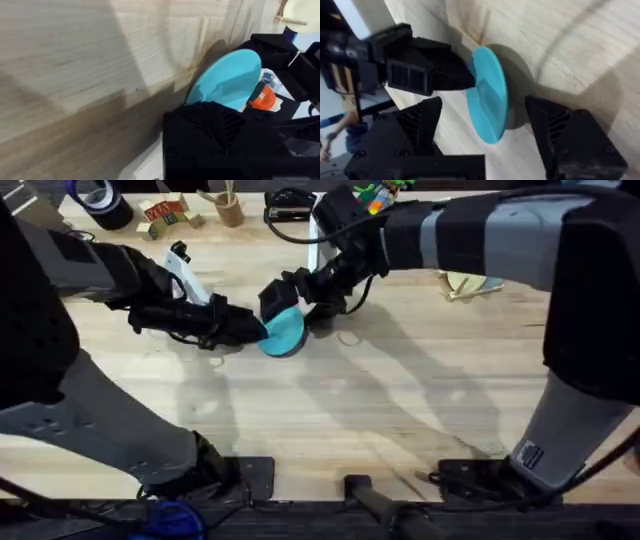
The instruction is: Pick up the plates from the table one by one and place each into a slot on the dish rack.
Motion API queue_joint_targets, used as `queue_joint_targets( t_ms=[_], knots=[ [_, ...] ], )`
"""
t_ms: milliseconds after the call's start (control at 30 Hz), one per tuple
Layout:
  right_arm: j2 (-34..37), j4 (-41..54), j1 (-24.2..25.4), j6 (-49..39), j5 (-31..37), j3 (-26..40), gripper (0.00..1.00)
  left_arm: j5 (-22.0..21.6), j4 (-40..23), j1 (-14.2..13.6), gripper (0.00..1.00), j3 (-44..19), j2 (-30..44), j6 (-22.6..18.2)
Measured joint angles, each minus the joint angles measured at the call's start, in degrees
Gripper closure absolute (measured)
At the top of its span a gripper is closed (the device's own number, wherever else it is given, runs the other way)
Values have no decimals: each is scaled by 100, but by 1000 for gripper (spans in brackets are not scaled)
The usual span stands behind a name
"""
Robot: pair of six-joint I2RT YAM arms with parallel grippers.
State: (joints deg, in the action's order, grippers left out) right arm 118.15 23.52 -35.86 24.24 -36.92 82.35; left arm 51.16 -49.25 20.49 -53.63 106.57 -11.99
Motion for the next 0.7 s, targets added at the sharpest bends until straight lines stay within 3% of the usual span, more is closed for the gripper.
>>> queue_joint_targets(
  t_ms=[700],
  knots=[
    [21,-164,-111,237,24,0,7,0,0,0,960,0,0,0]
  ],
)
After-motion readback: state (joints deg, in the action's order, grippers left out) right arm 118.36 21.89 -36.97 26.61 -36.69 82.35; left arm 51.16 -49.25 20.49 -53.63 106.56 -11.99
